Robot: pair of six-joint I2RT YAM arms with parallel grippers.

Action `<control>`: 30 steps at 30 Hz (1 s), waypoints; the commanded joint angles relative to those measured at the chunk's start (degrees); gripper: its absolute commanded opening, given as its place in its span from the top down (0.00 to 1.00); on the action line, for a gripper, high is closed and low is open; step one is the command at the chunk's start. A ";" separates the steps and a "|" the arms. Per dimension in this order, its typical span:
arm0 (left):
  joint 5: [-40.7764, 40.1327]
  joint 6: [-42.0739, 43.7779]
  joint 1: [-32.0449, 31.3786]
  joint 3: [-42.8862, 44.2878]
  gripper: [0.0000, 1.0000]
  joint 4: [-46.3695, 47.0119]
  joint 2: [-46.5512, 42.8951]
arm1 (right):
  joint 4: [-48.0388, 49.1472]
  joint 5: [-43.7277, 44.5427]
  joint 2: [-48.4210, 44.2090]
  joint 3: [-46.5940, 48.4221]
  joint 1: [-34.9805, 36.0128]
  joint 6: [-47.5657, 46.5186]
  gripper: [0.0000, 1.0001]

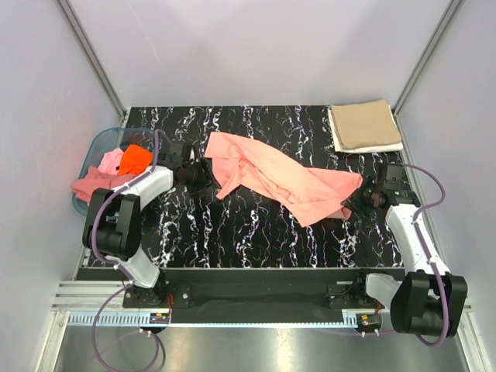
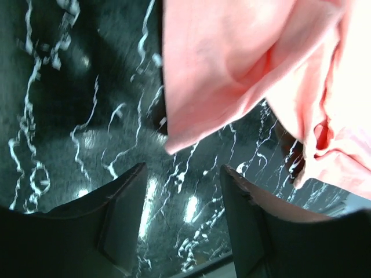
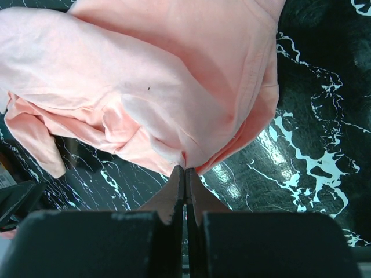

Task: Fold and stack the t-shirts
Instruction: Flatten the tshirt out

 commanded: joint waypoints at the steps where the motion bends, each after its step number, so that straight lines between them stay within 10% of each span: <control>1: -1.80 4.93 -1.77 0.89 0.41 6.39 -1.60 | 2.74 -2.05 -2.20 -0.74 -0.19 1.27 1.00; 8: -3.20 8.55 -5.55 1.94 0.42 6.13 3.14 | 2.74 -2.31 -1.77 -0.13 -0.19 1.19 0.95; 16: -14.89 13.47 -8.89 4.58 0.43 0.68 4.64 | -4.46 3.22 -1.42 1.54 -0.19 1.18 0.61; 30: -16.13 14.44 -9.77 7.31 0.48 0.68 6.66 | -4.21 3.58 -4.93 -0.39 -0.19 8.30 0.61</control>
